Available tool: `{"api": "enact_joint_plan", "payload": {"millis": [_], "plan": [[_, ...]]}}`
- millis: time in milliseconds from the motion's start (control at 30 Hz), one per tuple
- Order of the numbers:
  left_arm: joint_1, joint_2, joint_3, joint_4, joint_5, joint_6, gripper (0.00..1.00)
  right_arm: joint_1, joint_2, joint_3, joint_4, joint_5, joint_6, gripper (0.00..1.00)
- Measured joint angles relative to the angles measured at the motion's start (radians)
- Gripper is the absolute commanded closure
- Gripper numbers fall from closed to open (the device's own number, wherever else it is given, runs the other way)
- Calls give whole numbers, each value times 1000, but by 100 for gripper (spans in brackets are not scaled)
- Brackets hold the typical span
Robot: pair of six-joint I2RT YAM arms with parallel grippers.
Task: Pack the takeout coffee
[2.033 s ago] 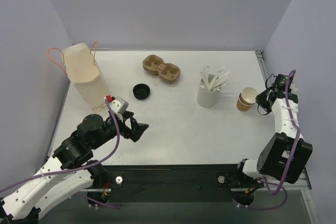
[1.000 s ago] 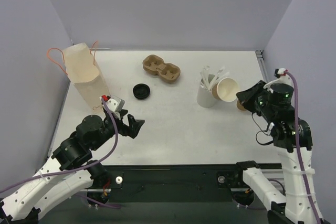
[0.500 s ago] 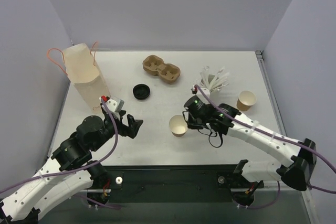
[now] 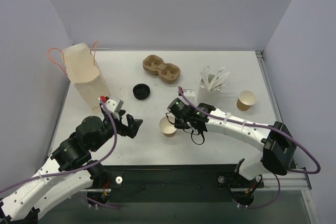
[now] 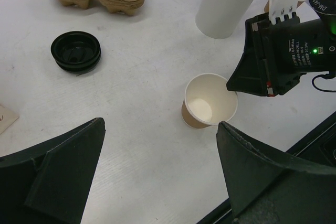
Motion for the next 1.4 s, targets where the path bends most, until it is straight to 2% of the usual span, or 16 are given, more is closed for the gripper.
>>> {"api": "enact_joint_plan", "payload": {"millis": [133, 167, 233, 433, 567, 733, 900, 1133, 1400], "plan": [[-1, 2, 0, 0, 0, 2, 3, 0, 10, -15, 32, 6, 12, 88], [-1, 4, 0, 0, 0, 3, 3, 0, 13, -19, 35, 8, 13, 81], [-1, 7, 0, 0, 0, 3, 3, 0, 16, -25, 39, 11, 18, 74], [-10, 18, 0, -4, -16, 11, 3, 0, -3, -33, 44, 10, 16, 64], [-13, 62, 2, -4, -46, 37, 4, 4, -117, -60, 43, 4, -3, 62], [-10, 271, 83, -15, -87, 101, 7, 40, -340, -111, 38, 10, -26, 62], [56, 548, 267, -37, -85, 172, 19, 92, -497, -181, -1, 38, -25, 62], [265, 840, 428, -36, 68, 260, 21, 136, -644, -221, -68, 70, -21, 61], [350, 1106, 522, -33, 187, 325, 23, 150, -707, -221, -109, 95, -18, 61]]}}
